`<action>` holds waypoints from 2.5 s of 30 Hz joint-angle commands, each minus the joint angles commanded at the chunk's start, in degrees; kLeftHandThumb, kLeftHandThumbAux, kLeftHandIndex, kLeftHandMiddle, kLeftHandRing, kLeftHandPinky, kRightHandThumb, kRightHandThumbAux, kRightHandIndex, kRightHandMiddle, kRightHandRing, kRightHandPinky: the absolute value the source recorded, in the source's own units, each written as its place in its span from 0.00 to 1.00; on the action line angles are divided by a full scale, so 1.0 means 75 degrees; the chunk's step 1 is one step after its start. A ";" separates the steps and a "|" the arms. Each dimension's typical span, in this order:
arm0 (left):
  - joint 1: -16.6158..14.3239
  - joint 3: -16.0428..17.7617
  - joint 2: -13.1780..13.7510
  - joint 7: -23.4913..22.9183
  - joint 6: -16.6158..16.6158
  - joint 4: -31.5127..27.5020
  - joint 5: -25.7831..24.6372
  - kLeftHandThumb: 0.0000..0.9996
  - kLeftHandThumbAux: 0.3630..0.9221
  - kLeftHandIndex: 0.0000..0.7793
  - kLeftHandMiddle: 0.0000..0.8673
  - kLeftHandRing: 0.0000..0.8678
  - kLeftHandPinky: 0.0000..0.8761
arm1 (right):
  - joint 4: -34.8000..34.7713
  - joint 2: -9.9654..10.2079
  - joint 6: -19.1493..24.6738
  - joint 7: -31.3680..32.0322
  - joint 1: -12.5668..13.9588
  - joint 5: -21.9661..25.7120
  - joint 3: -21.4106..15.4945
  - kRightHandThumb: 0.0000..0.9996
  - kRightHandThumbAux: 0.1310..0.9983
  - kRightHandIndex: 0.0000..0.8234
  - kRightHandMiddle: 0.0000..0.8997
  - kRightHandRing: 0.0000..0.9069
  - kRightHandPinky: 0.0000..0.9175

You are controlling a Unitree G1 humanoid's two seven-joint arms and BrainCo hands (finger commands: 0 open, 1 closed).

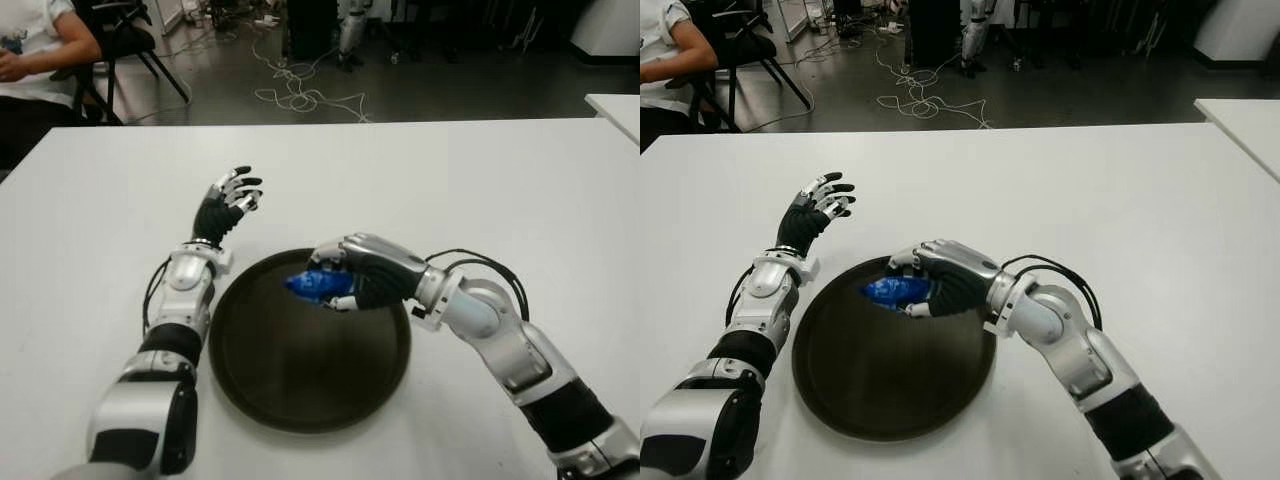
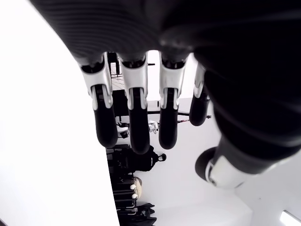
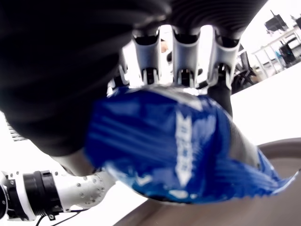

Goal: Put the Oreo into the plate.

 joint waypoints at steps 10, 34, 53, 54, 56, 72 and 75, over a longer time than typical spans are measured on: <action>-0.0027 0.0002 0.0027 -0.0011 0.0019 0.0078 0.0042 0.08 0.58 0.24 0.32 0.30 0.32 | 0.0347 0.0037 -0.0266 -0.0160 -0.0093 -0.0137 -0.0114 0.00 0.53 0.00 0.00 0.00 0.00; -0.0037 0.0039 -0.0003 -0.0045 -0.0001 0.0102 -0.0015 0.06 0.63 0.24 0.32 0.31 0.34 | 0.0709 0.0082 -0.0115 -0.0201 -0.0275 -0.0267 -0.0269 0.00 0.47 0.00 0.00 0.00 0.00; -0.0049 -0.0007 0.0010 0.0003 -0.0059 0.0146 0.0065 0.05 0.64 0.23 0.32 0.30 0.34 | 0.1322 -0.0264 -0.0054 -0.0105 -0.0800 -0.0033 -0.0746 0.00 0.54 0.00 0.00 0.00 0.00; -0.0049 -0.0011 0.0012 0.0009 -0.0058 0.0146 0.0073 0.05 0.64 0.23 0.31 0.30 0.34 | 0.1387 -0.0334 -0.0099 -0.0052 -0.0864 0.0046 -0.0821 0.00 0.54 0.00 0.00 0.00 0.00; -0.0055 -0.0016 0.0020 0.0007 -0.0050 0.0158 0.0084 0.05 0.64 0.23 0.31 0.30 0.34 | 0.1437 -0.0433 -0.0113 0.0008 -0.0935 0.0148 -0.0962 0.00 0.54 0.00 0.00 0.00 0.00; -0.0055 -0.0016 0.0024 0.0040 0.0008 0.0119 0.0101 0.04 0.58 0.26 0.32 0.31 0.34 | 0.5626 0.0155 -0.1166 -0.2037 -0.1789 0.1527 -0.2863 0.00 0.60 0.03 0.07 0.06 0.07; -0.0048 -0.0021 0.0013 0.0048 0.0045 0.0119 0.0106 0.05 0.57 0.26 0.32 0.31 0.34 | 0.7436 0.0369 -0.1551 -0.3208 -0.2294 0.1533 -0.3182 0.00 0.65 0.13 0.17 0.17 0.17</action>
